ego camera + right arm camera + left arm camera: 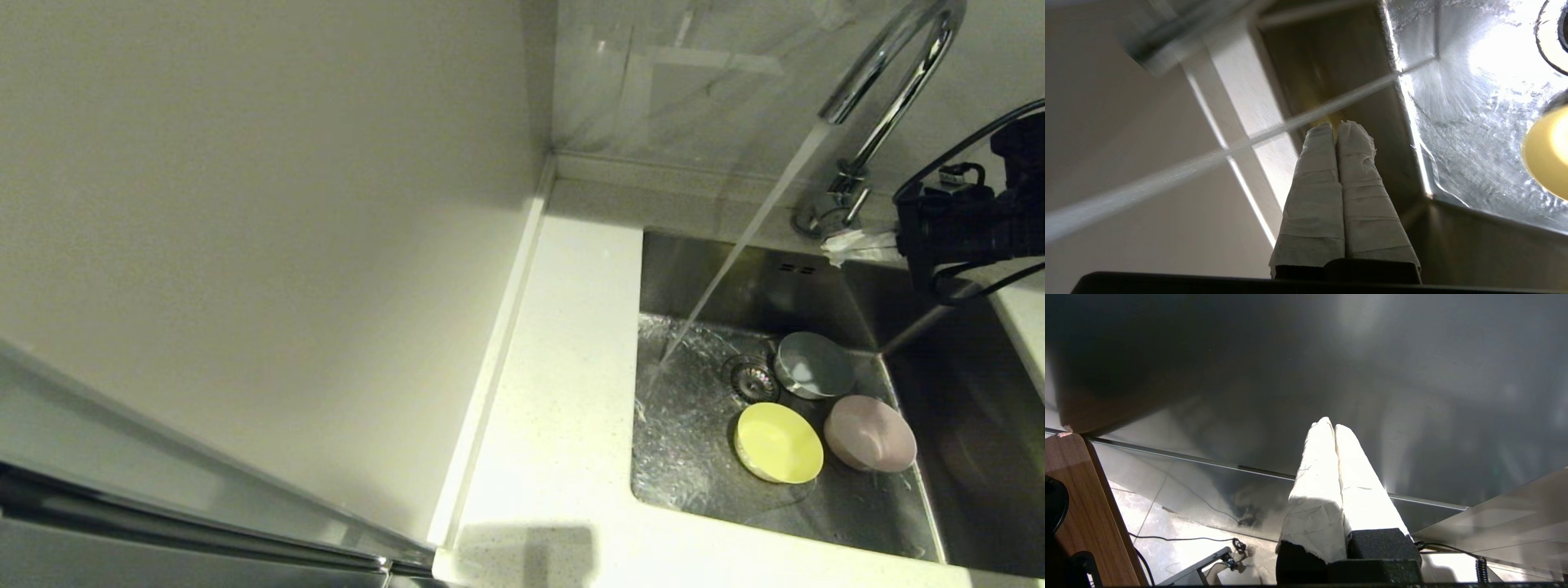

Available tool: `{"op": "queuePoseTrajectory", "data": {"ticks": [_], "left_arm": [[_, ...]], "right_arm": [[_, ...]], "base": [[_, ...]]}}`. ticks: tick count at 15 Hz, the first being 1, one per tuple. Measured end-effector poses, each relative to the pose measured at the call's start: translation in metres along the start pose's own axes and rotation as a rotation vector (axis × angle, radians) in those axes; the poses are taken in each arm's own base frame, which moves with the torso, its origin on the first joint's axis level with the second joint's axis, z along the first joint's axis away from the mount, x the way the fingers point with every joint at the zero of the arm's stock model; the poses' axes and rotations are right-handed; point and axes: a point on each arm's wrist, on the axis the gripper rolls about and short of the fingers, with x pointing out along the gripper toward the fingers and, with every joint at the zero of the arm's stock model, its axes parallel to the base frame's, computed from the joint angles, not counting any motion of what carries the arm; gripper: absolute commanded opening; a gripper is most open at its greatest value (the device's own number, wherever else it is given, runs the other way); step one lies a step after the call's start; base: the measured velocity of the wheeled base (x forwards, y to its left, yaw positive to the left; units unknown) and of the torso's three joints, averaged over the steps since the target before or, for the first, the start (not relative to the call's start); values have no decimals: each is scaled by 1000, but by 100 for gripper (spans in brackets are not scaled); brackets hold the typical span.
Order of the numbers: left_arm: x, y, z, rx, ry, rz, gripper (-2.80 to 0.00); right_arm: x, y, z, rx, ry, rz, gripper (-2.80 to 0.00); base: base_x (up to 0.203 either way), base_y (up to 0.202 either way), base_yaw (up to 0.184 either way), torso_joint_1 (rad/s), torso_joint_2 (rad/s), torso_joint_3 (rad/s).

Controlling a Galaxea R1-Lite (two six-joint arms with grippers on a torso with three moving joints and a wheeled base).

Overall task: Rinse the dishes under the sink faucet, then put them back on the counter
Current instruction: Turn off the faucet

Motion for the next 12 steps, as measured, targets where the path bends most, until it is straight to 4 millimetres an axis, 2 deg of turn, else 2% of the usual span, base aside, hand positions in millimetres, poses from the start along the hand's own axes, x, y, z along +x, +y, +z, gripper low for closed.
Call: {"op": "queuePoseTrajectory", "data": {"ticks": [5, 8, 12], "left_arm": [[0, 0, 0, 0, 0, 0, -280], [0, 0, 0, 0, 0, 0, -280], [0, 0, 0, 0, 0, 0, -280]], "right_arm": [[7, 4, -2, 42, -25, -21, -280], [11, -9, 1, 77, -35, -59, -280], [-2, -26, 13, 123, -76, -79, -280]], "base": [[0, 0, 0, 0, 0, 0], [0, 0, 0, 0, 0, 0], [0, 0, 0, 0, 0, 0]]}}
